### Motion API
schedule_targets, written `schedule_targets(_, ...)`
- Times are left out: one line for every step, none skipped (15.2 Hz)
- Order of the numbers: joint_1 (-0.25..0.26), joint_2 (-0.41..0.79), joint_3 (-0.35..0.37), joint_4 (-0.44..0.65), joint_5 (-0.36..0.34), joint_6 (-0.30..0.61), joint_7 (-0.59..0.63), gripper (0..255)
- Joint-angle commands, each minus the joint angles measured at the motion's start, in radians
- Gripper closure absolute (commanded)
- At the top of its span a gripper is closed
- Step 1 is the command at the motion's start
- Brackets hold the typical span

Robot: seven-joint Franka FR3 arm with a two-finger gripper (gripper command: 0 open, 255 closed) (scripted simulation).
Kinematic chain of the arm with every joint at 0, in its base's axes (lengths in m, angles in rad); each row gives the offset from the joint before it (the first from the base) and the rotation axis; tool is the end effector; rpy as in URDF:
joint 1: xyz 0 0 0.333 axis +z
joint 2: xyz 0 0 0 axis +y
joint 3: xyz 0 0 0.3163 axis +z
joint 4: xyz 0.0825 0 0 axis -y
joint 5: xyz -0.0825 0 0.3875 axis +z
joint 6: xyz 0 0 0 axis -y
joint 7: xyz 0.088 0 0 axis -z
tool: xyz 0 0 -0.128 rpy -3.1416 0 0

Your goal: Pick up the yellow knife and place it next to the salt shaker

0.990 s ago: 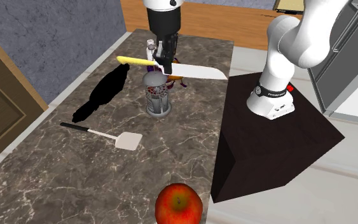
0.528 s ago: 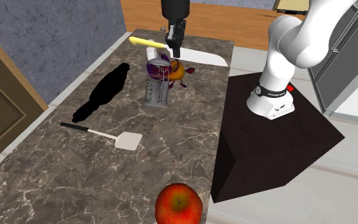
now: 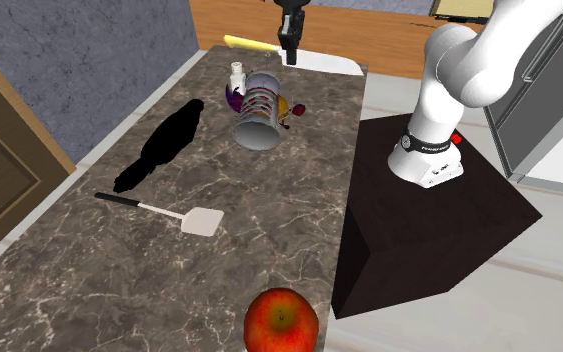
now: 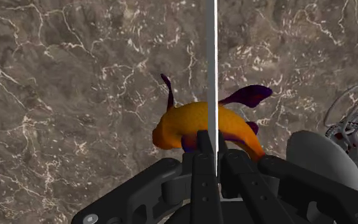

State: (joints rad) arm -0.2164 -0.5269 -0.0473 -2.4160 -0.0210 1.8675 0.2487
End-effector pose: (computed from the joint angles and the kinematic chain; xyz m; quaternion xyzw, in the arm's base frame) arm 0.3771 -0.1048 0.4748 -0.9689 0.2471 0.0110 0.0019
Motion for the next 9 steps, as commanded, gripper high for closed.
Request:
schedule_targets(-0.02,-0.027,-0.032,-0.022,-0.02,-0.004,-0.041,255)
schedule_targets(-0.031,-0.035,-0.051,-0.028,-0.031,-0.006,-0.065,255)
schedule_targets(-0.043,-0.042,-0.07,-0.032,-0.043,-0.008,-0.089,255)
schedule_targets(-0.054,-0.048,-0.089,-0.035,-0.055,-0.01,-0.113,255)
schedule_targets(-0.066,-0.052,-0.108,-0.036,-0.068,-0.012,-0.137,255)
schedule_targets(-0.077,-0.055,-0.128,-0.037,-0.08,-0.014,-0.161,255)
schedule_targets(-0.089,-0.057,-0.148,-0.037,-0.092,-0.015,-0.185,255)
schedule_targets(-0.1,-0.058,-0.168,-0.035,-0.104,-0.016,-0.21,255)
schedule_targets(-0.111,-0.058,-0.187,-0.032,-0.116,-0.016,-0.234,255)
